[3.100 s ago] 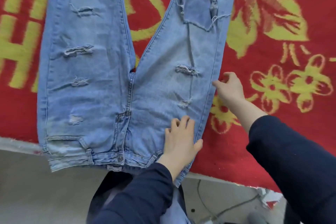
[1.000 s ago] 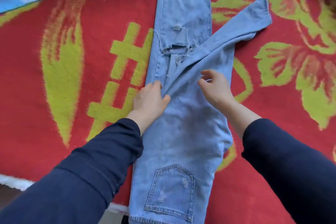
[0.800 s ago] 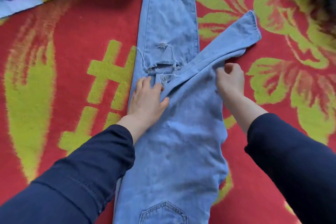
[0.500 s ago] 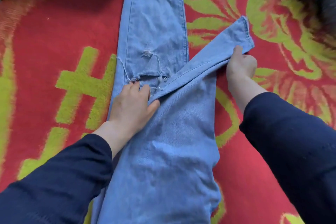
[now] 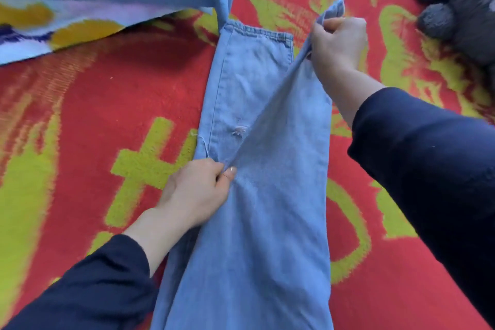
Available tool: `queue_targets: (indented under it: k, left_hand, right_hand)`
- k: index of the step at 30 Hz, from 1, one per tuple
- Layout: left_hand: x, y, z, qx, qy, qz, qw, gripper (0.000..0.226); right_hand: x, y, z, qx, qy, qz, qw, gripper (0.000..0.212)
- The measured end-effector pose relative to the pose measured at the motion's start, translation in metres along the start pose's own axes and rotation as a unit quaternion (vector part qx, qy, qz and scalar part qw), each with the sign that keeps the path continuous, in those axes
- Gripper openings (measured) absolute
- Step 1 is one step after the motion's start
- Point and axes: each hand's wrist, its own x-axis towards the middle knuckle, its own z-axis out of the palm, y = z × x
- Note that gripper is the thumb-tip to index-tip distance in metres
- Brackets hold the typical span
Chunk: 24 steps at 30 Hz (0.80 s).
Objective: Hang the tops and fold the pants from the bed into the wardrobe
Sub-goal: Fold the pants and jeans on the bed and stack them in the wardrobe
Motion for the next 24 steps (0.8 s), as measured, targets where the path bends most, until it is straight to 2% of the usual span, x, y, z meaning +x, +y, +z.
queue_targets:
  k: [4,7,8,11,13,15,17,19,22,24]
  left_hand:
    - [0.007,-0.040,-0.001,-0.124,0.010,-0.091,0.988,0.041]
    - [0.015,-0.056,0.004,-0.190,-0.015,-0.119,0.974,0.033]
    - [0.017,-0.059,0.004,-0.200,-0.023,-0.118,0.972,0.032]
    - [0.019,-0.065,0.004,-0.239,-0.022,-0.106,0.965,0.028]
    - [0.018,-0.068,0.000,-0.289,-0.027,-0.101,0.951,0.025]
    - [0.019,-0.074,-0.001,-0.319,-0.039,-0.097,0.942,0.023]
    - [0.020,-0.079,0.000,-0.330,-0.049,-0.093,0.938,0.023]
    - [0.019,-0.083,0.002,-0.366,-0.062,-0.090,0.924,0.024]
    - [0.018,-0.087,0.002,-0.415,-0.067,-0.090,0.903,0.022]
    - [0.019,-0.088,0.004,-0.409,-0.056,-0.084,0.907,0.024]
  right_hand:
    - [-0.003,-0.033,0.058,0.099,-0.089,-0.012,0.991,0.044]
    - [-0.025,-0.025,0.099,0.110,-0.253,-0.005,0.961,0.016]
    - [-0.031,-0.020,0.109,0.085,-0.285,-0.006,0.955,0.015]
    - [-0.029,-0.013,0.124,0.006,-0.239,-0.045,0.970,0.007]
    - [-0.020,-0.015,0.128,-0.039,-0.222,-0.050,0.973,0.028]
    - [-0.015,-0.018,0.130,-0.098,-0.228,-0.049,0.967,0.038]
    - [-0.015,-0.020,0.131,-0.139,-0.229,-0.055,0.962,0.029]
    - [-0.018,-0.026,0.132,-0.119,-0.200,-0.071,0.970,0.020]
    - [-0.027,-0.031,0.137,-0.080,-0.179,-0.107,0.975,0.027]
    - [-0.036,-0.027,0.142,-0.126,-0.200,-0.111,0.965,0.020]
